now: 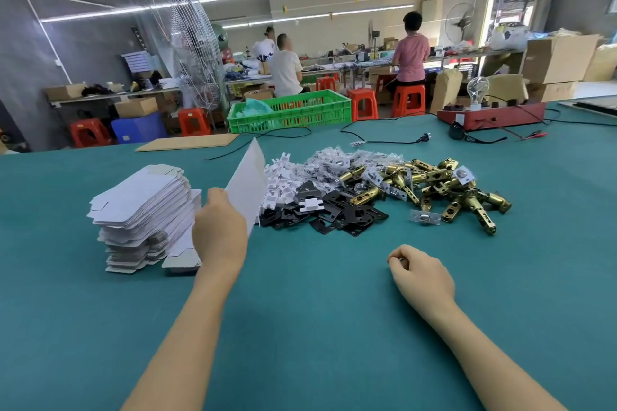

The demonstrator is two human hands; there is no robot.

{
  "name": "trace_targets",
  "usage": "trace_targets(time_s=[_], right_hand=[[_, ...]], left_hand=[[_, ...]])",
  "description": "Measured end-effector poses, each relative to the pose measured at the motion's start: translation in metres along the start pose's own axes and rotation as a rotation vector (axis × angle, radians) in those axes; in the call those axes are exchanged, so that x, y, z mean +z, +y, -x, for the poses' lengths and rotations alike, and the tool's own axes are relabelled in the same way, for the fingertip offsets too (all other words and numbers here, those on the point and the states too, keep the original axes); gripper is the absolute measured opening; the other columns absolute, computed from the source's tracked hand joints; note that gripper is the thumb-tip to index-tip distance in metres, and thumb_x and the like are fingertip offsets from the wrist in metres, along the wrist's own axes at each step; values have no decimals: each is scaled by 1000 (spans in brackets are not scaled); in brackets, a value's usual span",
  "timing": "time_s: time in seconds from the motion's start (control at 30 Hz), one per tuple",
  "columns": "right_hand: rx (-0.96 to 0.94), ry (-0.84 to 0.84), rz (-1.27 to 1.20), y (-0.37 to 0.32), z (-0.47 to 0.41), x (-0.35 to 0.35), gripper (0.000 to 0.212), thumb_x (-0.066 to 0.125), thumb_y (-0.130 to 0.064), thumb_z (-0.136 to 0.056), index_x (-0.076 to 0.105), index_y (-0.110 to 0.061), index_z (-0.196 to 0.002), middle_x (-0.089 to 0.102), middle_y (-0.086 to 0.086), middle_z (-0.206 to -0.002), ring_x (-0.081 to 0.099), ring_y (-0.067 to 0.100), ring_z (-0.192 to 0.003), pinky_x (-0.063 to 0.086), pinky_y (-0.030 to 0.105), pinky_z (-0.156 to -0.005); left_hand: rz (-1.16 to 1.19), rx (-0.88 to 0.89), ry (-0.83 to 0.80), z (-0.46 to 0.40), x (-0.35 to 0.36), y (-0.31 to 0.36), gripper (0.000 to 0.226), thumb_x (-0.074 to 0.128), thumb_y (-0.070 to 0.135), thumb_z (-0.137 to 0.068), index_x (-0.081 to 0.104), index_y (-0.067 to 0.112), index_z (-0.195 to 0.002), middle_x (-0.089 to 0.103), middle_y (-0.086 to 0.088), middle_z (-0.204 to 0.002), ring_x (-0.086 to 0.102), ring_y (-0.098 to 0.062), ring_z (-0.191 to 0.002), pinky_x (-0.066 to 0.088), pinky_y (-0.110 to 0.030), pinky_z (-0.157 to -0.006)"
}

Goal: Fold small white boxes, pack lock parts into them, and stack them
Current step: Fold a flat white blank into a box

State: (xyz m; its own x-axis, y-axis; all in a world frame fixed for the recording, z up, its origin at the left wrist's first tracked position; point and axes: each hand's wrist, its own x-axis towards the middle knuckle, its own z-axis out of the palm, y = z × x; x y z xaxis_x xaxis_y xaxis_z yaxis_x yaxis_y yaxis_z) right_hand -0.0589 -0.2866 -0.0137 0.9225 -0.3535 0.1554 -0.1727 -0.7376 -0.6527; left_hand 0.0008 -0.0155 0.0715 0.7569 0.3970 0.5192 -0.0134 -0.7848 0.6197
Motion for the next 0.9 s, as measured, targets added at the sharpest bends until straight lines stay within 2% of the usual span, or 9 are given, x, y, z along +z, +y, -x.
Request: trace_targets(time_s=[0.17,0.27,0.33,0.4,0.5,0.57,0.67,0.8,0.9], right_hand=[[-42,96,-313,-1,5,-1,12,50,-27,-96,58,-26,-87,61,-9,-83,62,20,-72,50,33,-67],[-7,10,-592,-9,8,-2,9,52,-37,-96,56,-30,-92,64,-3,-92,65,14,-65,47,24,-57],[22,-113,-757,-14,10,0,12,56,-36,-94,54,-29,-103,64,1,-99,65,11,-62,48,24,-52],[-12,-186,-829,-17,13,5,25,62,-25,-92,48,-29,-112,62,4,-103,66,10,-63,50,23,-53],[-64,-166,-868,-16,14,9,40,65,-10,-89,47,-31,-118,63,6,-101,67,13,-70,52,22,-59],[-95,-108,-794,-13,13,10,45,66,-9,-88,47,-27,-124,63,3,-97,64,14,-75,52,25,-66],[-196,112,-524,-14,15,11,57,72,-14,-83,43,-22,-131,56,-5,-108,59,14,-92,48,23,-76],[-557,576,-154,-20,17,5,66,77,-29,-79,47,-3,-131,53,14,-123,52,26,-113,45,35,-95],[-691,695,-154,-25,18,-1,70,69,-45,-80,42,-5,-131,52,14,-128,46,23,-121,36,28,-105]], left_hand=[[748,-340,-272,67,42,22,35,38,10,-101,35,15,-66,35,3,-63,27,-15,-61,29,-29,-57],[1004,-562,-440,99,61,23,29,40,12,-104,52,9,-77,52,3,-61,41,-11,-53,37,-23,-49],[1143,-649,-514,106,64,24,26,40,13,-105,58,7,-87,58,5,-60,46,-5,-45,44,-19,-44],[1197,-626,-615,107,63,23,23,42,14,-105,62,7,-97,68,-1,-75,58,-10,-58,54,-22,-53],[1180,-498,-799,112,57,19,18,48,11,-102,63,8,-110,76,-6,-101,72,-18,-84,59,-29,-67],[1140,-405,-799,116,55,20,15,51,8,-100,64,8,-108,76,-8,-100,72,-18,-85,58,-30,-69],[980,-177,-647,120,56,24,15,52,9,-100,65,16,-102,75,2,-89,68,-11,-78,55,-24,-68],[701,329,-216,125,55,24,14,48,12,-101,62,13,-102,63,14,-82,53,-2,-73,42,-13,-70],[528,695,-33,124,56,22,15,44,11,-98,55,15,-108,65,-1,-93,55,-13,-84,44,-23,-78]])
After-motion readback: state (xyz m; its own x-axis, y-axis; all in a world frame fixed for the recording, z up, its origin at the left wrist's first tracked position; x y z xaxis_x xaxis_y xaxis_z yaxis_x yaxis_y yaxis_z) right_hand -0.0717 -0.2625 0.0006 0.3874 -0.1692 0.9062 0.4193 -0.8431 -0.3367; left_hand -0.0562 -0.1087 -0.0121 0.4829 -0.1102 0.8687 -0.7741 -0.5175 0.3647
